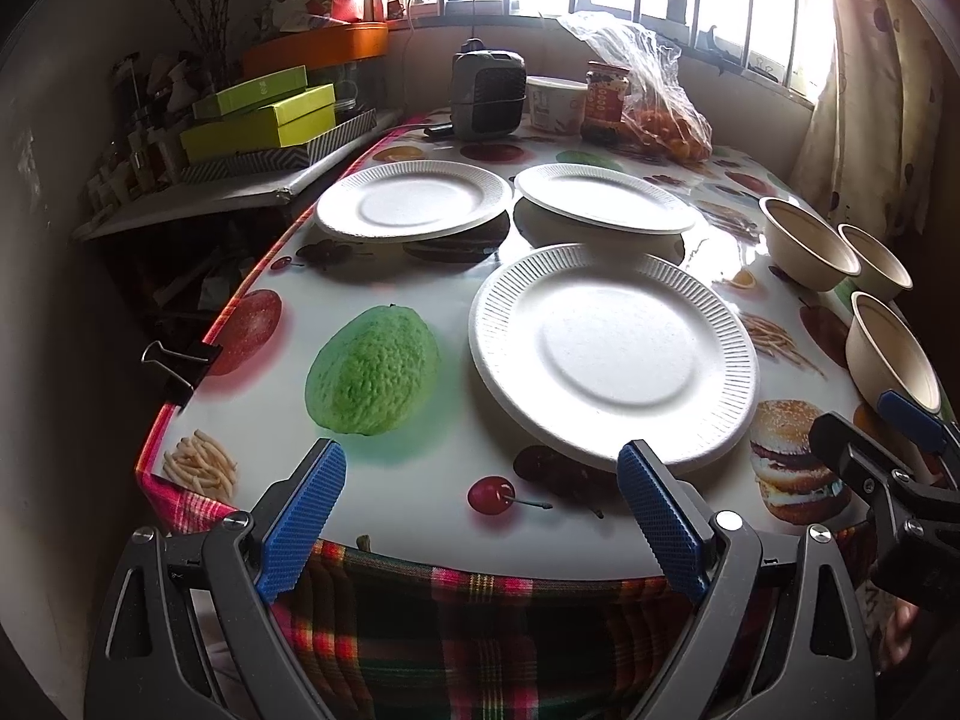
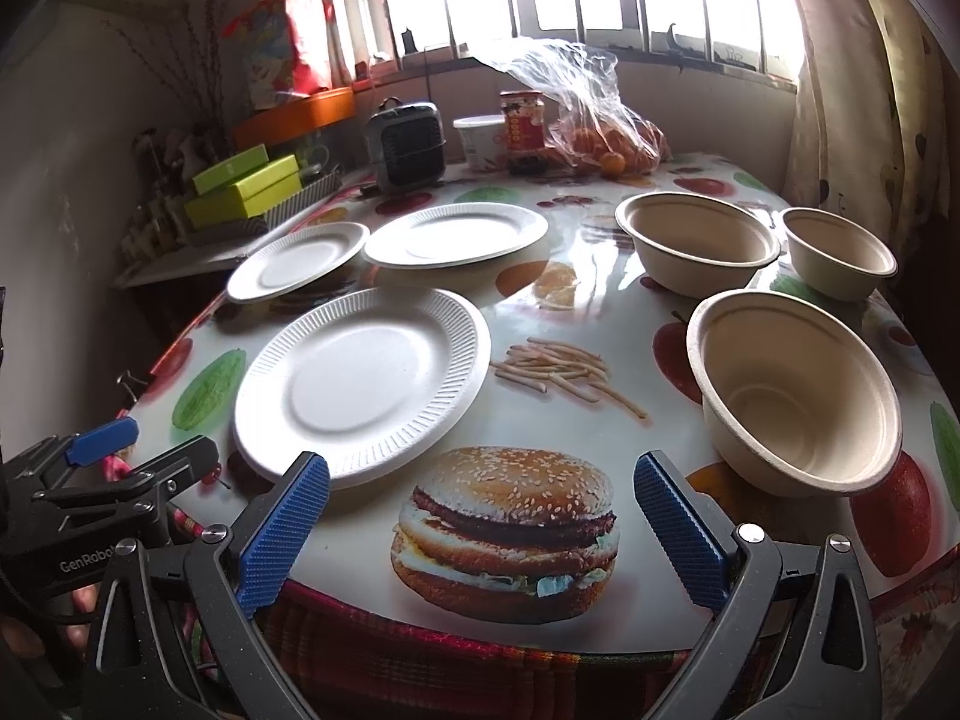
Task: Organize plates and bowls
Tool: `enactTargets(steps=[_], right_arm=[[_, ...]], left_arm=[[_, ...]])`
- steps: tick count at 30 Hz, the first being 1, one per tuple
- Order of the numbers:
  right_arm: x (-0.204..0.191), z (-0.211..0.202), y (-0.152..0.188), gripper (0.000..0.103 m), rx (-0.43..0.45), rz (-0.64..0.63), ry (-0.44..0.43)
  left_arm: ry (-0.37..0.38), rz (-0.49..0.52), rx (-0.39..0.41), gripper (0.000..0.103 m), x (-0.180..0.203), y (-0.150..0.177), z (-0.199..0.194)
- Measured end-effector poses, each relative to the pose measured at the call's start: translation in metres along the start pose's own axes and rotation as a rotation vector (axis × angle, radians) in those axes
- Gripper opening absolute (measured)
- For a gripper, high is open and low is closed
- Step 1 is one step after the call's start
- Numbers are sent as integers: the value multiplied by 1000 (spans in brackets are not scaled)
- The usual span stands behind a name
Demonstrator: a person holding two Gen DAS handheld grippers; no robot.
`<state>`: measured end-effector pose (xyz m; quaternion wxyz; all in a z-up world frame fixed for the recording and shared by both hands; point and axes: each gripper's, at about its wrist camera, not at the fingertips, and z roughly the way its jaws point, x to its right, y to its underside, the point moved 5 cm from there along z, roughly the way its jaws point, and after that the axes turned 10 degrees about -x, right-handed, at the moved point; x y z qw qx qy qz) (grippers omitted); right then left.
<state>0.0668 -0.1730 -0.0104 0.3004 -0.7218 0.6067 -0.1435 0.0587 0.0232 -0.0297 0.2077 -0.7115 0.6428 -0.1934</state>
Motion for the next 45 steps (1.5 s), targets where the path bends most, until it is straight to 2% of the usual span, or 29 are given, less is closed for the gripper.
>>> enactTargets(steps=[34,45], right_arm=[[3,2,-3,103,0,3,6],[-1,4,-41,103,21,-17,3]], left_arm=[[-5,9,-10,93,1,-8,6],[13,-20,-13,93,-14,-42,10]])
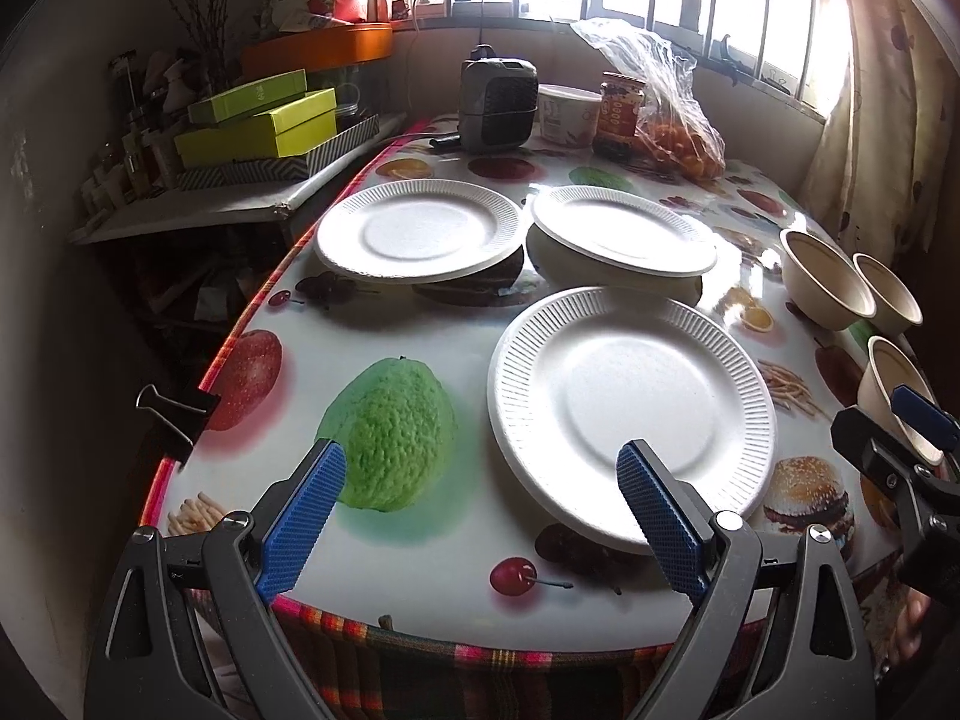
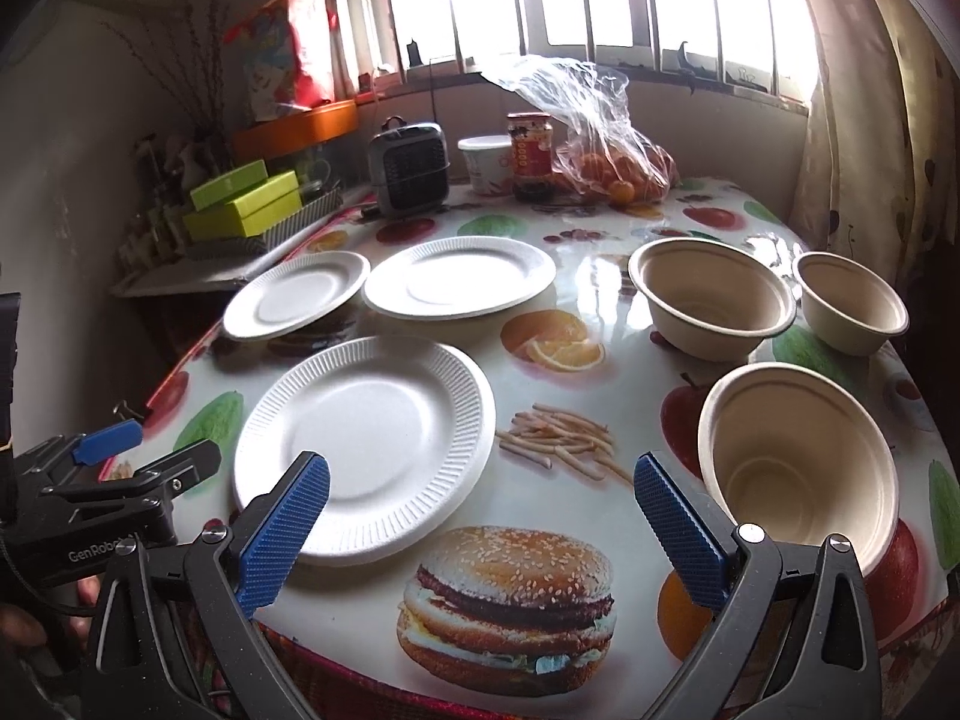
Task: Organize plates and bowls
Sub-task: 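Reach the right gripper to a white paper plate rim and close while the left gripper grasps another plate rim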
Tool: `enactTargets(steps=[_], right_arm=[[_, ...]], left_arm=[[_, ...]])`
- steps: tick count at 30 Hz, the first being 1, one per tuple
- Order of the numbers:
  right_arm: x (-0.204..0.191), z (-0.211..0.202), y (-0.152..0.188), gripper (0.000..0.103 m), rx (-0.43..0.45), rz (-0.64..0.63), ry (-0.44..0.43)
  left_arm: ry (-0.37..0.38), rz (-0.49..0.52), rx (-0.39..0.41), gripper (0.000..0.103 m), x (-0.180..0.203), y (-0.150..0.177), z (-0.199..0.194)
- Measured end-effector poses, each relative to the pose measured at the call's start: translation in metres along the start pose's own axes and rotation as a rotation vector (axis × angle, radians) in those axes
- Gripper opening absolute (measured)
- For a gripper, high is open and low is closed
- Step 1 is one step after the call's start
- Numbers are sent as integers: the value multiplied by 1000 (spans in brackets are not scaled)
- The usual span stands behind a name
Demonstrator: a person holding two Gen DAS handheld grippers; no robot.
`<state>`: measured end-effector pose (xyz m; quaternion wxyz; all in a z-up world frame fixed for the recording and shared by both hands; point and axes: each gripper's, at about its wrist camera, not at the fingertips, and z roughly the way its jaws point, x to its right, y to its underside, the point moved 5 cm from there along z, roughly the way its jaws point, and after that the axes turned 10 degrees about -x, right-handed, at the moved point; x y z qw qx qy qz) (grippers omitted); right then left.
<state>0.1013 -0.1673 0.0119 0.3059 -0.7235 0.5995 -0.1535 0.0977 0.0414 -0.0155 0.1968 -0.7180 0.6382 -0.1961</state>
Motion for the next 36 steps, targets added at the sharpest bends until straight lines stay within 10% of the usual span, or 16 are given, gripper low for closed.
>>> enactTargets(steps=[36], right_arm=[[-147,86,-199,103,-160,-264,-207]], left_arm=[[4,-178,-57,86,-141,-137,46]])
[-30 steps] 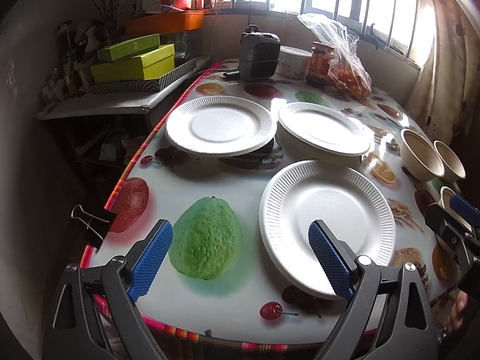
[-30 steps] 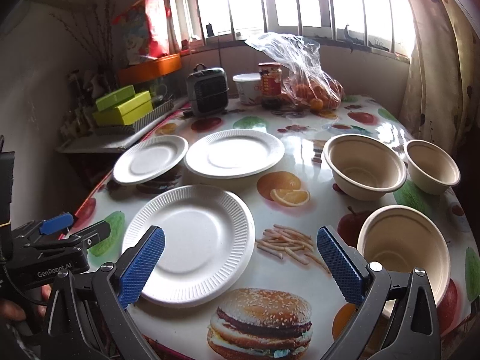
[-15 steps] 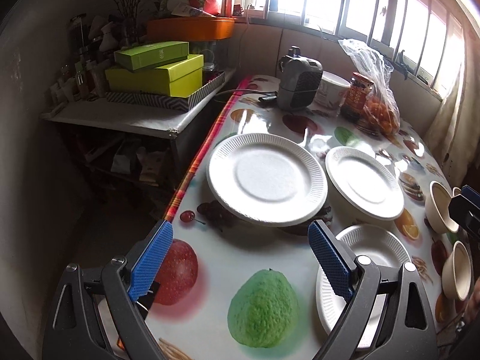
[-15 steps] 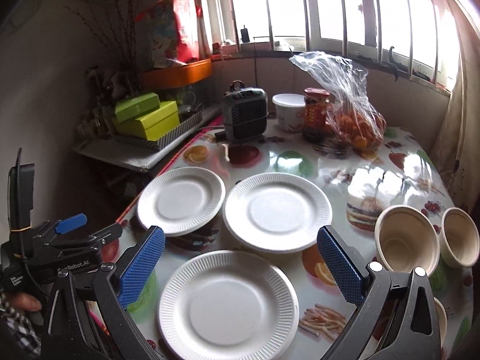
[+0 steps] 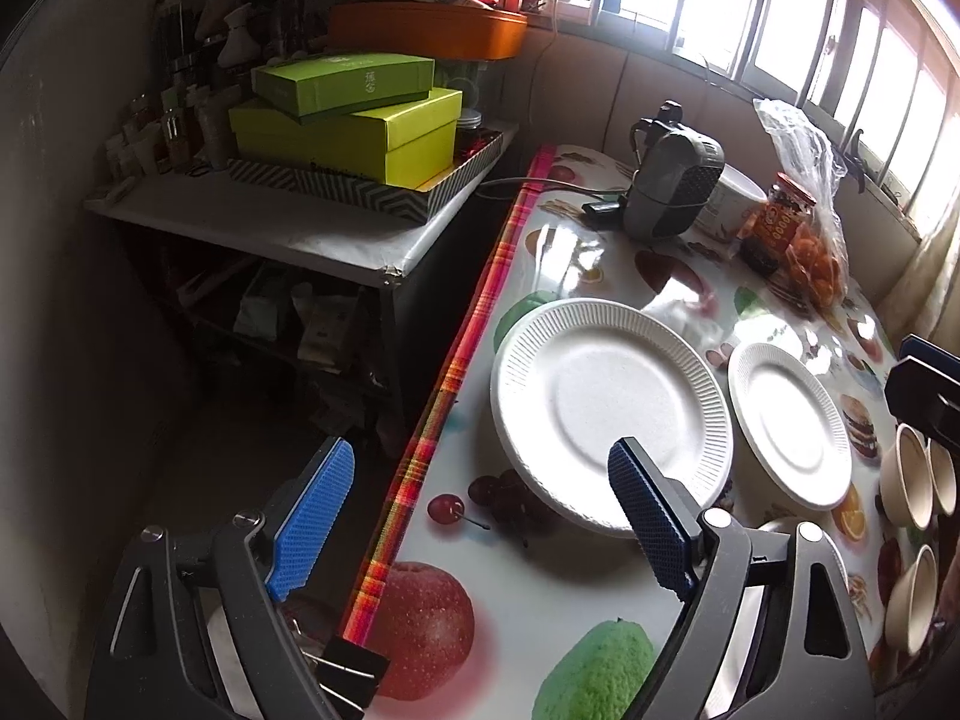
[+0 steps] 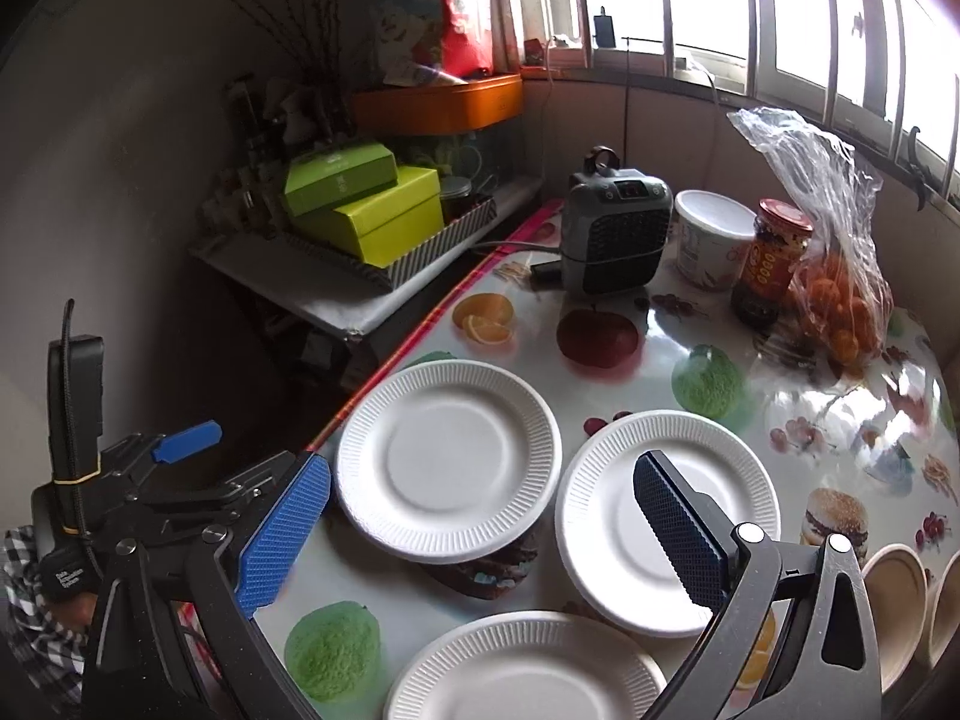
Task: Organize plates and bowls
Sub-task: 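Reach the right gripper to a white paper plate rim and close while the left gripper grasps another plate rim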
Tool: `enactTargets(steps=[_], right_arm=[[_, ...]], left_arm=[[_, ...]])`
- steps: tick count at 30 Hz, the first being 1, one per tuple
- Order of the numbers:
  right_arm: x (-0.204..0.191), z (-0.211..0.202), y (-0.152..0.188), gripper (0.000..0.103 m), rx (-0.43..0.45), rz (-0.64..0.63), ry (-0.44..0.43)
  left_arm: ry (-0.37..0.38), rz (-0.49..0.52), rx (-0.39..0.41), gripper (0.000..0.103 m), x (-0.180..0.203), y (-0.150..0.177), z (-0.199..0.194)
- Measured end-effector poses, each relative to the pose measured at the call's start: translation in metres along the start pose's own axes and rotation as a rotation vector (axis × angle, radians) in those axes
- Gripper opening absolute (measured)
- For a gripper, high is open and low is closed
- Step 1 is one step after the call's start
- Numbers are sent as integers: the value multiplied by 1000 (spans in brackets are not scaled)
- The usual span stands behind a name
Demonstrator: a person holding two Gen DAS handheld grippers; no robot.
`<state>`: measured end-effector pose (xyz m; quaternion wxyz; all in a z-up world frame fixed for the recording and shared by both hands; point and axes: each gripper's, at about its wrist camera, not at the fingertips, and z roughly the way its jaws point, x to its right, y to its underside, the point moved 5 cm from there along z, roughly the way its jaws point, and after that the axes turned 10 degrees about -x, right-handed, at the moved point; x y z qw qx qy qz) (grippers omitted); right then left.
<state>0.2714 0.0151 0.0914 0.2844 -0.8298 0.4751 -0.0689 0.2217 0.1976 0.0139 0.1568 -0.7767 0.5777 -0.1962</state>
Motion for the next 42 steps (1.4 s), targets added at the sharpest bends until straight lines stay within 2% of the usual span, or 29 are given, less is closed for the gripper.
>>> enactTargets(steps=[2,6,10,14,20,26,30,40,42], right_arm=[[0,10,-13,103,-18,-5,-43],[17,40,-33,102,-64,37,-49],[33,76,-34,99,-147,67,-31],[42,103,-34,98,-179,97,-52],[42,132,-33,85,-245,57,-55],[52,144,-33,74,-260,79,-58],[58,152,-31,71,-279,94,-65],[60,163,-29,61,-301,102,-81],[61,164,-30,56,-300,103,-85]], left_arm=[[2,-6,-12,86,-3,-5,6],[18,-23,-25,86,-7,-12,15],[63,-59,-71,85,-10,-15,30],[71,-69,-99,80,-11,-17,43],[77,-57,-135,74,-9,-15,55],[95,-66,-152,71,-11,-14,63],[103,-64,-167,56,-10,-14,68],[102,-77,-186,49,-11,-13,74],[103,-78,-188,49,-11,-13,75]])
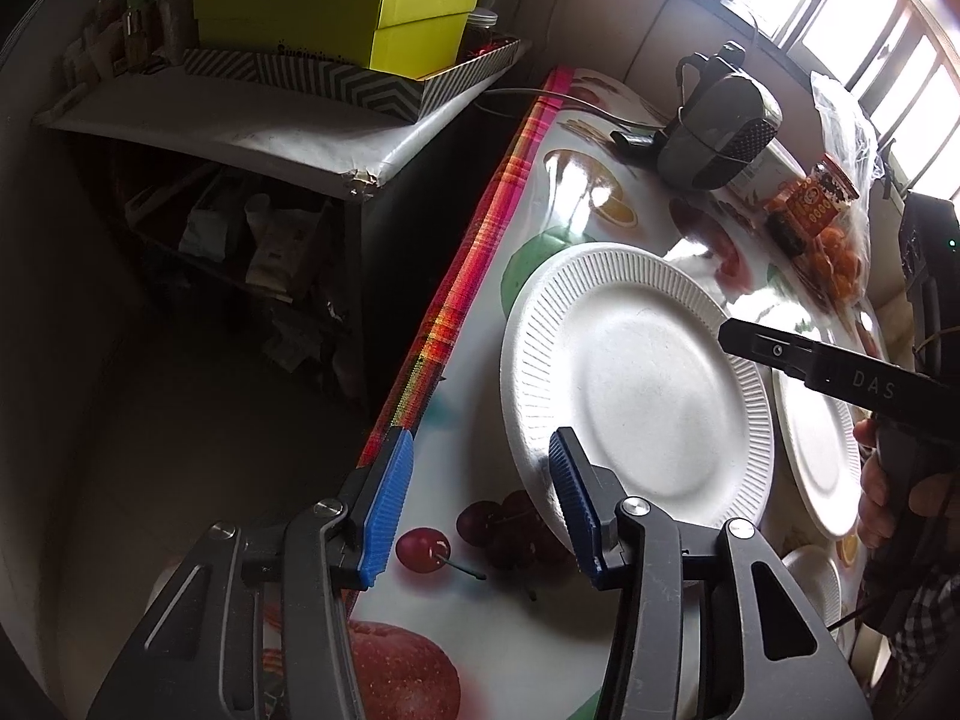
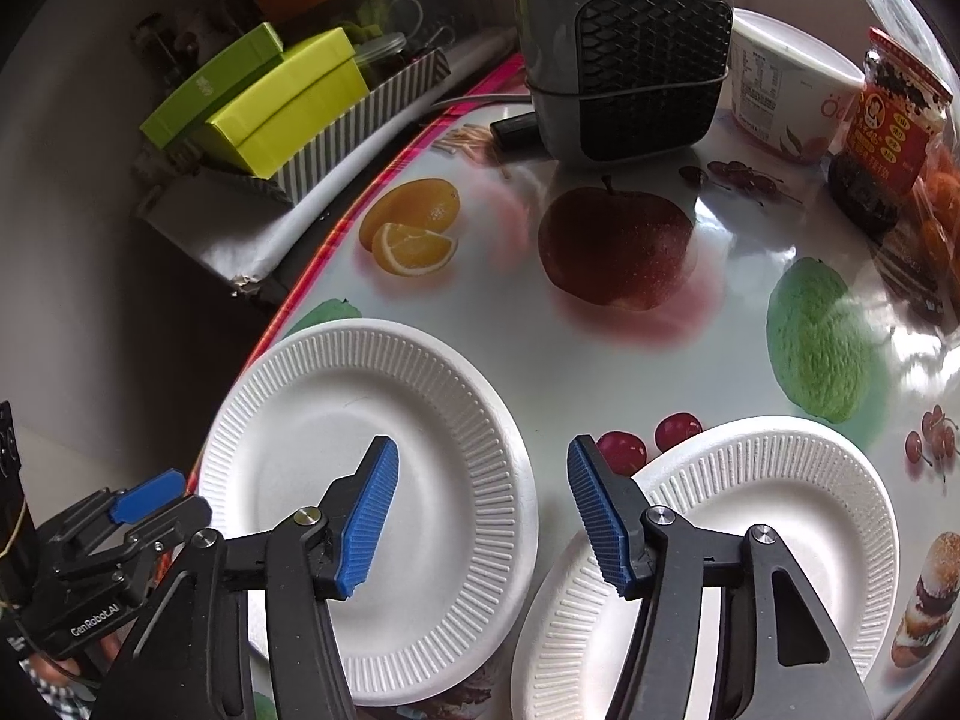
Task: Organize plates and bowls
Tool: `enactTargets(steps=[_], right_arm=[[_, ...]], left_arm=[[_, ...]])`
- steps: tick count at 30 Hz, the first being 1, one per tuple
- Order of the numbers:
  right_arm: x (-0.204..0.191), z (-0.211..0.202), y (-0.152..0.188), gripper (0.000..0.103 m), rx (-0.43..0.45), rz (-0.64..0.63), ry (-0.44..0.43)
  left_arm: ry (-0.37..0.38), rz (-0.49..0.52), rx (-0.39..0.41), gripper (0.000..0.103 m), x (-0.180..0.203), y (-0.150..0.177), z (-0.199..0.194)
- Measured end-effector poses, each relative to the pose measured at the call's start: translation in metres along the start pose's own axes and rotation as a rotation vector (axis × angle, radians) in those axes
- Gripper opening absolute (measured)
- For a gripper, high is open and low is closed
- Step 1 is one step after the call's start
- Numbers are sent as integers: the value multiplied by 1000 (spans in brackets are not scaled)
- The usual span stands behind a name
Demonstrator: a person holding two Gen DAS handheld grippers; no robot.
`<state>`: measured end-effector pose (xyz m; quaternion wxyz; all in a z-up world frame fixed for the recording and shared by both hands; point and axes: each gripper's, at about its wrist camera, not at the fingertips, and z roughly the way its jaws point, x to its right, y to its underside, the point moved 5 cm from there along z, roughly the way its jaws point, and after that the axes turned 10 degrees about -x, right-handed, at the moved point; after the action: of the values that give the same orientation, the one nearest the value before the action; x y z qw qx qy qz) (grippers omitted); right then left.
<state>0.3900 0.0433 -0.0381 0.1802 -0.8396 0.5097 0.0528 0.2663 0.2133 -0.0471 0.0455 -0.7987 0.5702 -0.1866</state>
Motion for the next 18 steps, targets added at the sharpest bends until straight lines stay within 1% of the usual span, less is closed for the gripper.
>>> enactTargets(steps=[3,5,7,8,9,13,16,18], right_arm=[[1,2,0,50,-5,1,-4],[1,4,0,48,-11,0,-8],[1,6,-1,43,-16,-1,-12],[2,6,-1,37,-17,0,-10],[2,7,-1,33,-18,1,-10],[2,8,-1,31,-24,-4,-15],[2,9,0,27,-27,-5,-16],[2,9,0,27,-27,-3,-20]], left_arm=[[1,-5,-4,49,-1,0,1],[2,-2,-5,49,0,0,2],[3,-2,-9,49,1,0,2],[4,-2,-10,48,1,0,3],[4,-3,-12,45,1,-1,3],[5,-6,-15,41,1,-1,4],[4,-7,-18,35,1,-1,4],[4,-6,-20,34,2,-1,5]])
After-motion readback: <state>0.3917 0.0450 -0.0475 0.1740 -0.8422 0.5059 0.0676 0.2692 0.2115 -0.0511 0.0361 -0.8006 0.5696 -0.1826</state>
